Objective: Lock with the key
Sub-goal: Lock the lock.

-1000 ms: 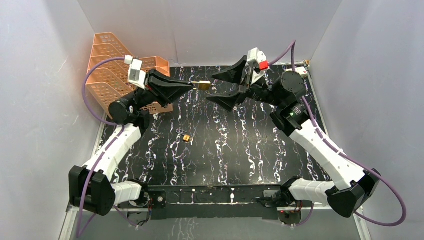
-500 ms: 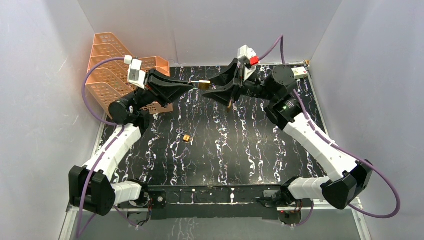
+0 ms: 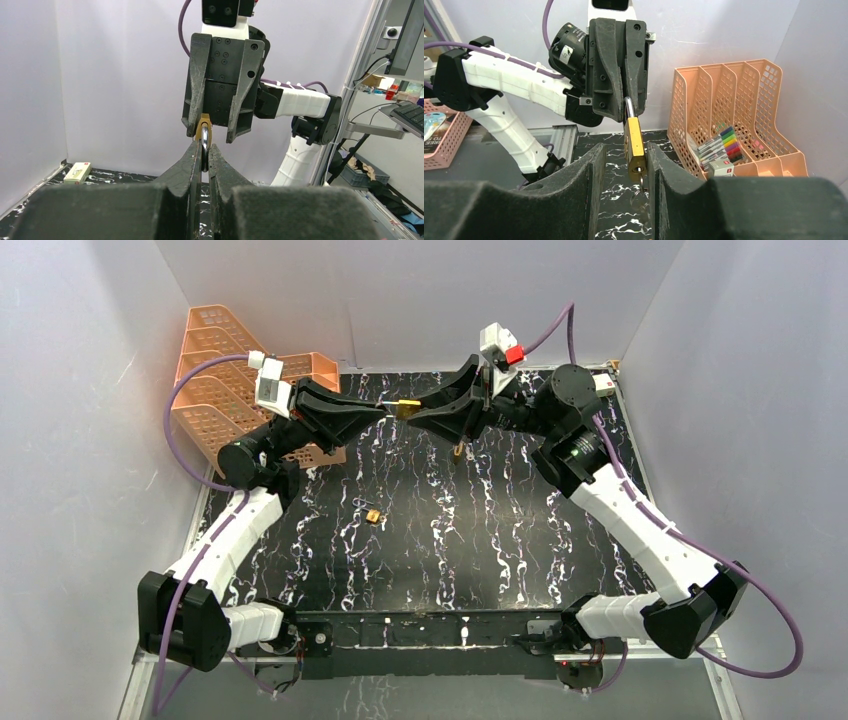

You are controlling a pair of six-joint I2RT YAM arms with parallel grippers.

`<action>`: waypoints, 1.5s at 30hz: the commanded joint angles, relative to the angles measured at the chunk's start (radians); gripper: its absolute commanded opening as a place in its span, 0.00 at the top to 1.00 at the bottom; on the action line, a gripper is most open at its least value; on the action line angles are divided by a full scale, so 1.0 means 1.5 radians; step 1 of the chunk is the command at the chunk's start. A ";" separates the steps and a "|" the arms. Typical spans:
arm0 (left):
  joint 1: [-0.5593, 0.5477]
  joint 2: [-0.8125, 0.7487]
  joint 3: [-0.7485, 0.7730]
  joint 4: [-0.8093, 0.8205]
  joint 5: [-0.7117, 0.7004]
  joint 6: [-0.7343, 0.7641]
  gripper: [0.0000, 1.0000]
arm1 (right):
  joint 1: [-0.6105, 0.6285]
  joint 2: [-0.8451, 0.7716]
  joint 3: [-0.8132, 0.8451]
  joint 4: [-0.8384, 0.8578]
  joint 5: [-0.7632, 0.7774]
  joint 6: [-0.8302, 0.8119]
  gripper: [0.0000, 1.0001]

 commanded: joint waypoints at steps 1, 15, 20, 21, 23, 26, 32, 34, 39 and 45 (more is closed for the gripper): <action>0.000 -0.017 0.003 0.065 -0.025 0.007 1.00 | -0.003 0.003 0.037 0.011 -0.004 0.005 0.57; 0.000 -0.016 0.008 0.069 -0.033 0.005 1.00 | -0.002 0.026 0.055 -0.008 -0.012 0.013 0.60; 0.000 -0.007 0.014 0.075 -0.029 -0.001 1.00 | -0.003 0.035 0.071 -0.015 -0.016 0.016 0.75; 0.001 -0.006 0.016 0.076 -0.029 -0.001 1.00 | -0.003 0.036 0.072 -0.014 -0.014 0.017 0.84; 0.000 -0.004 0.017 0.077 -0.026 -0.002 1.00 | -0.003 0.035 0.072 -0.014 -0.012 0.019 1.00; 0.000 0.001 0.019 0.078 -0.017 -0.008 1.00 | -0.004 0.028 0.071 -0.015 -0.003 0.020 1.00; 0.002 0.003 0.029 0.077 0.024 -0.030 0.34 | -0.039 0.020 0.116 -0.085 -0.033 0.008 1.00; 0.001 0.002 0.039 0.075 0.040 -0.036 0.02 | -0.066 0.021 0.134 -0.120 -0.067 0.006 1.00; 0.005 0.007 0.065 0.070 0.084 -0.049 0.02 | -0.168 0.045 0.173 -0.104 -0.279 0.090 1.00; 0.006 0.044 0.134 0.076 0.169 -0.109 0.06 | -0.197 0.083 0.181 0.000 -0.433 0.239 1.00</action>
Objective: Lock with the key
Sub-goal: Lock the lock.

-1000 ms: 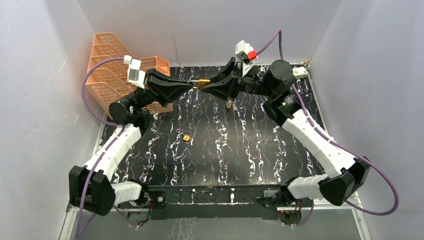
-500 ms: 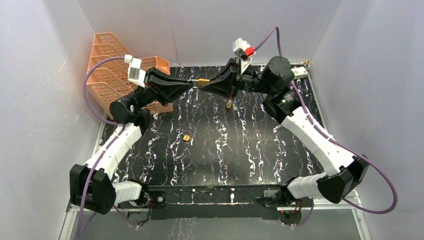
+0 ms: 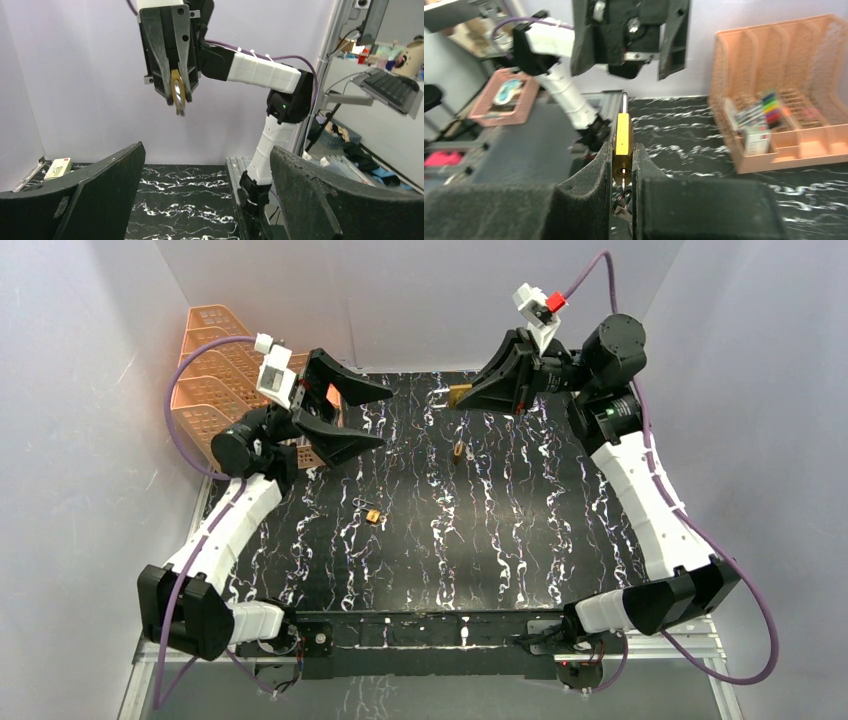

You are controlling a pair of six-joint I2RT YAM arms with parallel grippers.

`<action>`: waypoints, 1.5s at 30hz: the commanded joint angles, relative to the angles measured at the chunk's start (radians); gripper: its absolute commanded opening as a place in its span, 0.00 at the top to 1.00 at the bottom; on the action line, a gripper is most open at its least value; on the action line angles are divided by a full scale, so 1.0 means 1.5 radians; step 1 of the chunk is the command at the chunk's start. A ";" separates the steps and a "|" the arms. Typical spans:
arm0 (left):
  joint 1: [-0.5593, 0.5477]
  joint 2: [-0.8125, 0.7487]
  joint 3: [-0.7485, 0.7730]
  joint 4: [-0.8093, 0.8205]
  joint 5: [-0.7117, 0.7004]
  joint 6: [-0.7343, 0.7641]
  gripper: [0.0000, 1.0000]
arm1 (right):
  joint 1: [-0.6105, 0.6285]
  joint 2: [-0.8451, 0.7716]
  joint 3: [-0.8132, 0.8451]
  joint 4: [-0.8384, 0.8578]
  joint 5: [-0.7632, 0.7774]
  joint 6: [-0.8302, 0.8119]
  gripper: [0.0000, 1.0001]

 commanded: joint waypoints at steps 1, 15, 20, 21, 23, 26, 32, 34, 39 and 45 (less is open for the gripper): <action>0.005 0.031 0.072 0.076 0.083 -0.074 0.10 | 0.000 0.019 0.022 0.099 -0.141 0.121 1.00; -0.072 0.154 0.148 0.190 0.075 -0.246 0.29 | 0.000 0.012 -0.031 0.182 -0.152 0.178 1.00; -0.106 0.181 0.181 0.213 0.087 -0.275 0.39 | 0.000 0.013 -0.039 0.186 -0.151 0.178 1.00; -0.109 0.182 0.181 0.215 0.084 -0.276 0.43 | 0.001 0.013 -0.040 0.187 -0.149 0.178 1.00; -0.111 0.181 0.180 0.218 0.079 -0.277 0.45 | 0.000 0.012 -0.048 0.189 -0.145 0.176 1.00; -0.119 0.180 0.179 0.221 0.073 -0.276 0.47 | 0.000 0.011 -0.057 0.192 -0.141 0.176 1.00; -0.132 0.180 0.175 0.225 0.075 -0.277 0.66 | 0.000 0.010 -0.064 0.193 -0.140 0.176 1.00; -0.135 0.180 0.175 0.227 0.076 -0.277 0.66 | 0.001 0.010 -0.064 0.192 -0.140 0.177 1.00; -0.141 0.182 0.176 0.227 0.085 -0.279 0.60 | 0.001 0.013 -0.064 0.193 -0.137 0.177 1.00; -0.145 0.182 0.172 0.228 0.089 -0.275 0.69 | 0.000 0.015 -0.063 0.193 -0.136 0.177 1.00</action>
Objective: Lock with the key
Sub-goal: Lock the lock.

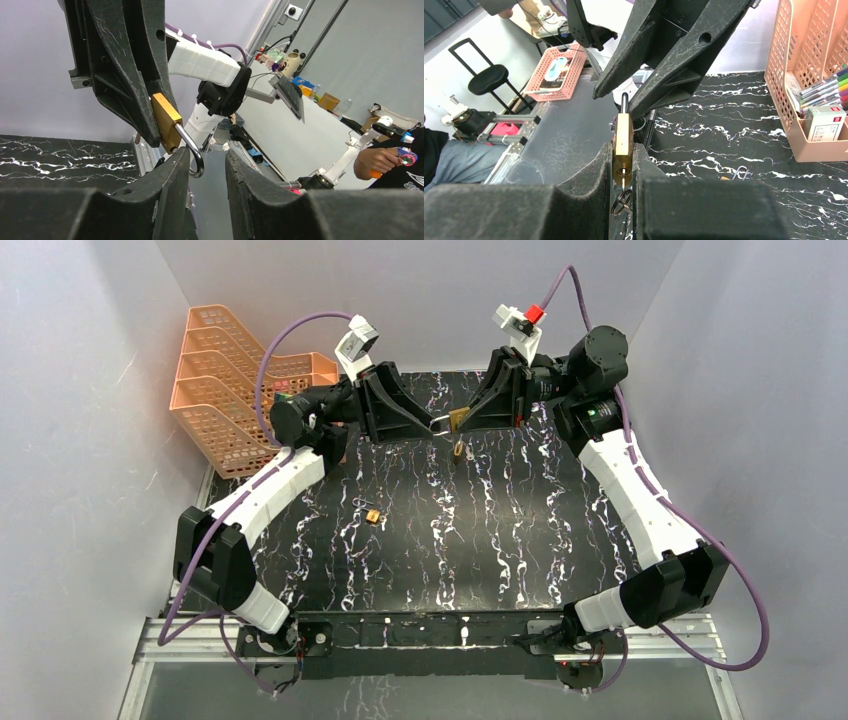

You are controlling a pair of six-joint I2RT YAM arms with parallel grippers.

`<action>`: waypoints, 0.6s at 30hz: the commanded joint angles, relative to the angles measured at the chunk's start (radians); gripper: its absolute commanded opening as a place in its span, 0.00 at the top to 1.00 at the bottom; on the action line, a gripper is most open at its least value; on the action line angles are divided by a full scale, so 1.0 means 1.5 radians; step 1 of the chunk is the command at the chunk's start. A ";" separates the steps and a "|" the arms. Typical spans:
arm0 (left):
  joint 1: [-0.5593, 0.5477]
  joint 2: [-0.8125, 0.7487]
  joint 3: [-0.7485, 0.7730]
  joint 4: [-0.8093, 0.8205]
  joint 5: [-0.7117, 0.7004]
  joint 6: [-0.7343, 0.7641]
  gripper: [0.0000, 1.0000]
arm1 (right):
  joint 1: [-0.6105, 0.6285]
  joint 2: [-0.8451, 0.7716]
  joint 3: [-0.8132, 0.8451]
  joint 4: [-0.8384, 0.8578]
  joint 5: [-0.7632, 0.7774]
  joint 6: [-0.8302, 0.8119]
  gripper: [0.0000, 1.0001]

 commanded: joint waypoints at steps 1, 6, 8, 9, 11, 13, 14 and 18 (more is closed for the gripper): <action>-0.005 -0.011 0.017 0.205 0.009 -0.026 0.72 | -0.001 -0.015 0.007 0.038 0.013 0.009 1.00; -0.007 -0.006 0.024 0.205 0.009 -0.025 0.95 | 0.000 -0.013 0.006 0.038 0.013 0.010 1.00; -0.009 -0.004 0.027 0.205 0.007 -0.026 1.00 | 0.000 -0.013 0.007 0.038 0.013 0.010 1.00; -0.011 -0.004 0.026 0.205 0.005 -0.026 1.00 | 0.000 -0.012 0.007 0.038 0.014 0.011 1.00; -0.012 -0.002 0.027 0.205 0.001 -0.024 1.00 | -0.001 -0.011 0.008 0.038 0.013 0.011 1.00; -0.014 -0.001 0.027 0.206 -0.003 -0.022 1.00 | 0.000 -0.010 0.008 0.038 0.013 0.012 1.00; -0.015 0.001 0.028 0.206 -0.005 -0.021 1.00 | -0.001 -0.010 0.008 0.038 0.012 0.012 1.00; -0.018 0.008 0.034 0.207 -0.006 -0.019 1.00 | 0.000 -0.010 0.007 0.038 0.010 0.014 1.00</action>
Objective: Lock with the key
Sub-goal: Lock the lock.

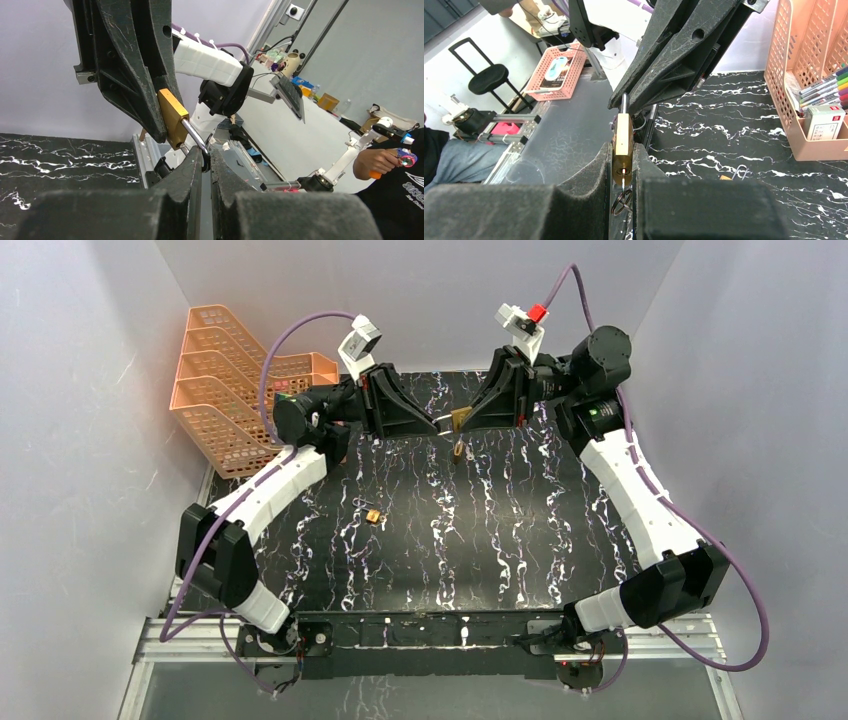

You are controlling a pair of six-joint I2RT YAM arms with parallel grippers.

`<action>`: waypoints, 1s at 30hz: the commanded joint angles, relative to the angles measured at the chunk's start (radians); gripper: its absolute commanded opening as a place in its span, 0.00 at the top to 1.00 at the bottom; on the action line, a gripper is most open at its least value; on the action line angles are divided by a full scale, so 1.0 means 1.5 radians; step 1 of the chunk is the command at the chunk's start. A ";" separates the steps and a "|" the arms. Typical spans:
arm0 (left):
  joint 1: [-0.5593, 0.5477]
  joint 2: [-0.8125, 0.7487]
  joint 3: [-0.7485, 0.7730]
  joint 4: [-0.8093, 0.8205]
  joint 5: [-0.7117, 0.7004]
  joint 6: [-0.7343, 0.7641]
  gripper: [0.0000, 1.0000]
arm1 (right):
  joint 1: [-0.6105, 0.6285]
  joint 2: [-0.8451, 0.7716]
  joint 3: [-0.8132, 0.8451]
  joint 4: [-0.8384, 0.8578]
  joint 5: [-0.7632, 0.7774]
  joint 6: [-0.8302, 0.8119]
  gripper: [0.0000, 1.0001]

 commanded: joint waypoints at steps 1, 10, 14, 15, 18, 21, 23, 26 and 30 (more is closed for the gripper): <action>-0.016 0.003 0.034 0.207 -0.007 -0.019 1.00 | 0.001 -0.010 0.006 0.027 0.016 0.003 1.00; -0.025 0.031 0.054 0.208 -0.019 -0.009 1.00 | 0.021 -0.013 -0.021 0.083 0.026 0.044 1.00; -0.031 0.042 0.061 0.208 -0.018 0.002 1.00 | 0.037 -0.013 -0.027 0.084 0.032 0.044 1.00; -0.032 0.044 0.061 0.208 -0.017 0.005 1.00 | 0.040 -0.014 -0.027 0.085 0.034 0.044 1.00; -0.038 0.051 0.054 0.208 -0.012 0.017 1.00 | 0.051 -0.013 -0.028 0.084 0.040 0.043 1.00; -0.043 0.056 0.041 0.208 -0.013 0.033 1.00 | 0.065 -0.013 -0.030 0.085 0.049 0.041 1.00; -0.047 0.060 0.036 0.208 -0.013 0.041 1.00 | 0.076 -0.012 -0.030 0.083 0.055 0.038 1.00; -0.051 0.070 0.033 0.205 -0.011 0.048 1.00 | 0.092 -0.009 -0.031 0.079 0.062 0.031 1.00; -0.053 0.077 0.026 0.193 -0.013 0.062 1.00 | 0.112 -0.005 -0.030 0.070 0.070 0.020 1.00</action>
